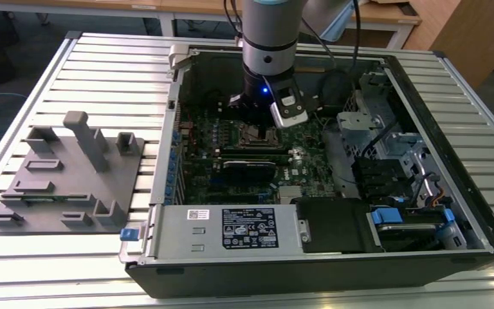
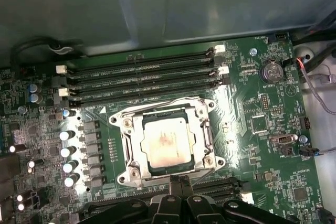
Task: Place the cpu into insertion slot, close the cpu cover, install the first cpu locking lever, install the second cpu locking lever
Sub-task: 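Install the second cpu locking lever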
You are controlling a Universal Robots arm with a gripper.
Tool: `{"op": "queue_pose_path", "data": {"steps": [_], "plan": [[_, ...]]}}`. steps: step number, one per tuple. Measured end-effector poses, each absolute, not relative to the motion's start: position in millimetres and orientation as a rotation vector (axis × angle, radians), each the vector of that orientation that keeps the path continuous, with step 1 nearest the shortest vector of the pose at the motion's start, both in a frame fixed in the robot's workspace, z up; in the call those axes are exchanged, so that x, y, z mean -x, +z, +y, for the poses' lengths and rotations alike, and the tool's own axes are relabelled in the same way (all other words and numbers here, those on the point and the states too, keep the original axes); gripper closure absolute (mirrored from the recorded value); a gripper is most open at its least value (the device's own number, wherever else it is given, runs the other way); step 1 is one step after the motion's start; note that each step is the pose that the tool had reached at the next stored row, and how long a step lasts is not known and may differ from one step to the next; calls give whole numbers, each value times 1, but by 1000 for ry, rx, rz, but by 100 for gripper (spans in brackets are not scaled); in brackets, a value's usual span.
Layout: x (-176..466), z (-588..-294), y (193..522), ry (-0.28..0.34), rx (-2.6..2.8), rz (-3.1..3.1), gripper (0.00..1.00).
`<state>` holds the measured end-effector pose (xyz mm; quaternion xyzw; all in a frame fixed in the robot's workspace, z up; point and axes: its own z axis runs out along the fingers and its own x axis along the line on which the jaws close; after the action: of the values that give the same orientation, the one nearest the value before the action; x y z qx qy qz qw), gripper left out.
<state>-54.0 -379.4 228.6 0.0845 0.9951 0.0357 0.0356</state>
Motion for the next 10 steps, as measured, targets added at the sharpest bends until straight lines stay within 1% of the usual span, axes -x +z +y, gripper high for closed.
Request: {"op": "queue_pose_path", "data": {"steps": [10], "plan": [[54, -385, 228, 114, -250, 3058, 90]]}}
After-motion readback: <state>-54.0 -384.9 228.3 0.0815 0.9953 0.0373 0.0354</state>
